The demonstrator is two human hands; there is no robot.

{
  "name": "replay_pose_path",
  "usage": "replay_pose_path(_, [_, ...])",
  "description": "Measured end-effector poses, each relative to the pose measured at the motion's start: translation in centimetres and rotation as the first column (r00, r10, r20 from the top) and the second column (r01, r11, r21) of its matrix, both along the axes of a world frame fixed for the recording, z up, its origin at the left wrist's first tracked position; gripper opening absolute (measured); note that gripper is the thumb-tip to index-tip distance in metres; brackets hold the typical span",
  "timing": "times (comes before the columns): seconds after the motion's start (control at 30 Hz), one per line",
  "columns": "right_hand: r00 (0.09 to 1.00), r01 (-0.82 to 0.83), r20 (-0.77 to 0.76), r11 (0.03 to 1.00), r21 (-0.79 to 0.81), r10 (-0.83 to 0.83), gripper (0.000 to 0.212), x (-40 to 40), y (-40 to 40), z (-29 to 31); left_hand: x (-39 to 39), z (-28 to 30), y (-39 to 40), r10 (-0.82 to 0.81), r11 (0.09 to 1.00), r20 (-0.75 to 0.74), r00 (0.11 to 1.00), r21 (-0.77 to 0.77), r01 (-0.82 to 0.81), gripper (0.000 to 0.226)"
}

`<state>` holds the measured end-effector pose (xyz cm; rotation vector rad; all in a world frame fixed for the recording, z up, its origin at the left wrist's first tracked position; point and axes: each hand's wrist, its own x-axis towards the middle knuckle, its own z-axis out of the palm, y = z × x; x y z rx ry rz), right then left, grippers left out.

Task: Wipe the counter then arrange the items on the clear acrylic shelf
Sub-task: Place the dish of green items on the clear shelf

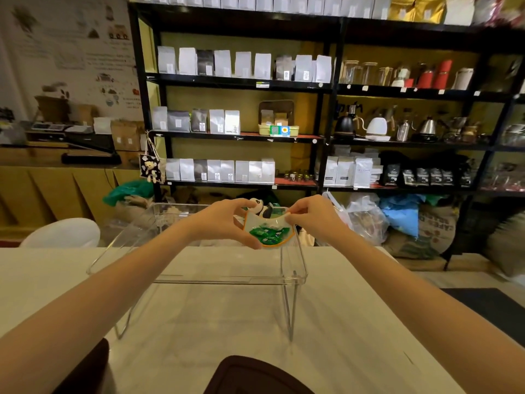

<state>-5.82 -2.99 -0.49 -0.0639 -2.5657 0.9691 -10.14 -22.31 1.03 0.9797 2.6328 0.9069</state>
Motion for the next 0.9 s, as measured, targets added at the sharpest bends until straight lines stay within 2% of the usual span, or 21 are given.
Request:
replay_pose_path(0.27, [0.999, 0.031, -0.01, 1.0, 0.0, -0.031, 0.021, -0.8, 0.3, -0.2, -0.1, -0.3, 0.3, 0.059, 0.998, -0.071, 0.996, -0.005, -0.059, 0.086])
replay_pose_path(0.5, [0.996, 0.071, -0.059, 0.997, -0.029, -0.073, 0.02, -1.2, 0.1, -0.4, 0.3, 0.1, 0.3, 0.055, 0.998, -0.102, 0.993, -0.009, -0.056, 0.067])
replay_pose_path(0.63, [0.993, 0.101, -0.062, 0.995, -0.007, -0.102, 0.021, -1.4, -0.2, -0.7, 0.3, 0.6, 0.4, 0.041, 0.998, -0.149, 0.988, -0.048, -0.048, 0.059])
replay_pose_path(0.9, [0.994, 0.105, -0.037, 0.994, 0.011, -0.105, 0.024, -0.9, -0.4, -0.3, 0.2, 0.4, 0.5, 0.029, 0.986, -0.192, 0.981, -0.158, -0.061, 0.063])
